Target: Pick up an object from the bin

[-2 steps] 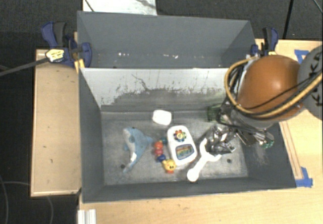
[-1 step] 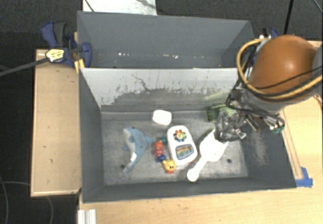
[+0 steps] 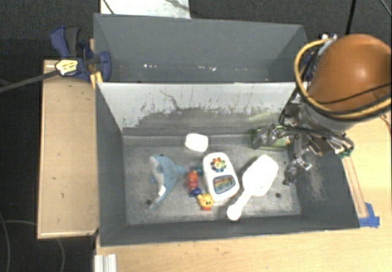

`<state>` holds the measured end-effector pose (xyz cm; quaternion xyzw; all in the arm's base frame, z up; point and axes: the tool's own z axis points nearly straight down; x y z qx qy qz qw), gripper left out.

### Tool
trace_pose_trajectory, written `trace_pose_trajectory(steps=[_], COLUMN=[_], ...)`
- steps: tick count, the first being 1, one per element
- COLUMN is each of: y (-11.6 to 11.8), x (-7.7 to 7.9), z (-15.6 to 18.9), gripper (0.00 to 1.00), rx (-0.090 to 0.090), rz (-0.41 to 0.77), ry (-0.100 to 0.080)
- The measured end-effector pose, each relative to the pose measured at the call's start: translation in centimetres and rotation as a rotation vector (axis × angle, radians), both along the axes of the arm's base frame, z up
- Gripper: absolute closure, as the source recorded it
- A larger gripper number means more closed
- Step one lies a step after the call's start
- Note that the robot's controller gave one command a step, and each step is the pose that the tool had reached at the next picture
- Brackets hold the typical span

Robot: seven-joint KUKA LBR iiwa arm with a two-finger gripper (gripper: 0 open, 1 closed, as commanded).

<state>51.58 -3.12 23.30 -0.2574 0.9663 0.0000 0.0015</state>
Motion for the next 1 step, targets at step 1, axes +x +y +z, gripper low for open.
trace_pose_trajectory(steps=[1], y=[-0.01], x=[0.0], z=[-0.01], gripper=[0.0], rx=[0.0], rz=[-0.002], ry=[0.0])
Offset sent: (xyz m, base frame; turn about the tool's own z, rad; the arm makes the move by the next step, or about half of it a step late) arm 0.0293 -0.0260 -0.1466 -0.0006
